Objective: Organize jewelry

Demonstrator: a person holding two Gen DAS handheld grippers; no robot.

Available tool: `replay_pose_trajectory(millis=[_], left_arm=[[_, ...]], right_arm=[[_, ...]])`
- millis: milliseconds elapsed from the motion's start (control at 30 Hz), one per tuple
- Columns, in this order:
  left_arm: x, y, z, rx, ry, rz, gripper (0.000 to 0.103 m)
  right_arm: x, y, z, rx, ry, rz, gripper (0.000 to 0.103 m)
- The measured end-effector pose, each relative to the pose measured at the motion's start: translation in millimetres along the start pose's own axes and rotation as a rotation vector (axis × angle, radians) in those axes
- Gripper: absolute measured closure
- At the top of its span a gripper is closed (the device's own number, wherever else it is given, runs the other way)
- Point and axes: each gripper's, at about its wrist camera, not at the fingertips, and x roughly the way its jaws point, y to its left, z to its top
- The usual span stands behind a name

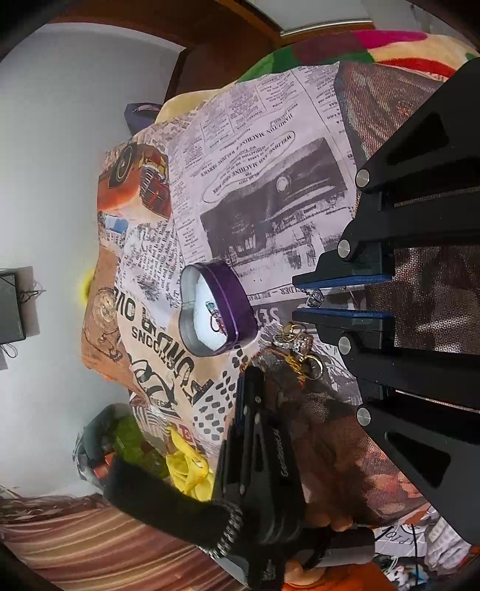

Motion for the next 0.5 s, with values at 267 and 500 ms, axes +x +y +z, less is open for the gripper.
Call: replay_pose_trajectory(millis=[267,500], left_arm=[[-41.2,-5.4,-0.8,0.0,-0.095,0.005,0.097],[-72.5,-8.8,3.9,0.002,-0.179,0.019,0.097]], right_arm=[[-14.8,2.9,8.9,-0.006,-0.043,-0.016,0.094],[-28.8,10.3,18.4,-0.025,-0.082,-0.03,0.094]])
